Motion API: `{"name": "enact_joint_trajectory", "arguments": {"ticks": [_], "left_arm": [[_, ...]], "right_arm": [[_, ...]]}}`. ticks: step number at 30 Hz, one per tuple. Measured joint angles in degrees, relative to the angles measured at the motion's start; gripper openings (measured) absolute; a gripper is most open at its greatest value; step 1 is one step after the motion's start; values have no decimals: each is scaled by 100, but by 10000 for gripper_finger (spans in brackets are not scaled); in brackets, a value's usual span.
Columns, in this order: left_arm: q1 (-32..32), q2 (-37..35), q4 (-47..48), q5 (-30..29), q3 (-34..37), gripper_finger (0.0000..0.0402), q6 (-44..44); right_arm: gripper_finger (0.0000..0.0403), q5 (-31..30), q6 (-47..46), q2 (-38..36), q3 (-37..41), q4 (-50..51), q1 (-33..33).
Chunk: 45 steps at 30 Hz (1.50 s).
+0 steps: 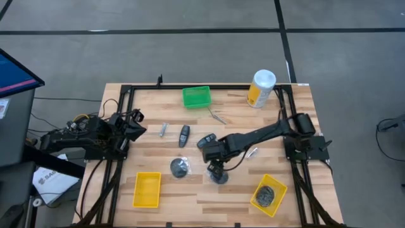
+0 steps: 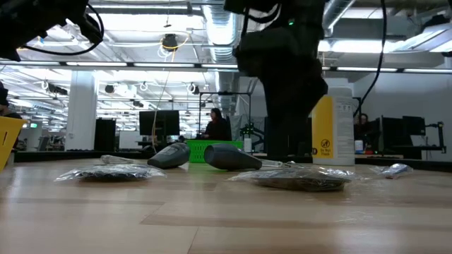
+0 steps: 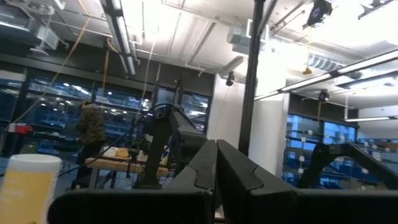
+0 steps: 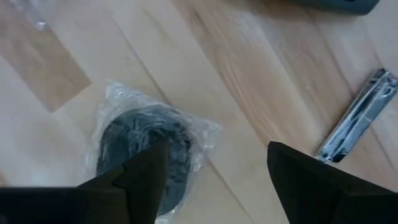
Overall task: Pick & Place Travel size toiletries
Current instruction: Put the black hairbrush into the right yellow bin
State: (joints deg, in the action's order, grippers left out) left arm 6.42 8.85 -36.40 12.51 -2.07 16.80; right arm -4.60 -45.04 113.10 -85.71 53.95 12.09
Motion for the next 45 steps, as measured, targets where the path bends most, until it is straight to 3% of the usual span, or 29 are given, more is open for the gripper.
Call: {"name": "enact_joint_trajectory", "arguments": {"ticks": [14,32,38,45], "left_arm": [[0,25,-7,105,0,1,13],[0,103,-92,117,4,1,16],[0,143,-104,103,2,1,17],[0,143,-99,103,2,1,11]], "right_arm": [[266,66,-830,253,-24,125,-55],[261,332,-850,824,-19,-303,-107],[209,467,-861,817,-22,-310,-79],[90,481,-852,817,-22,-327,-32]]}}
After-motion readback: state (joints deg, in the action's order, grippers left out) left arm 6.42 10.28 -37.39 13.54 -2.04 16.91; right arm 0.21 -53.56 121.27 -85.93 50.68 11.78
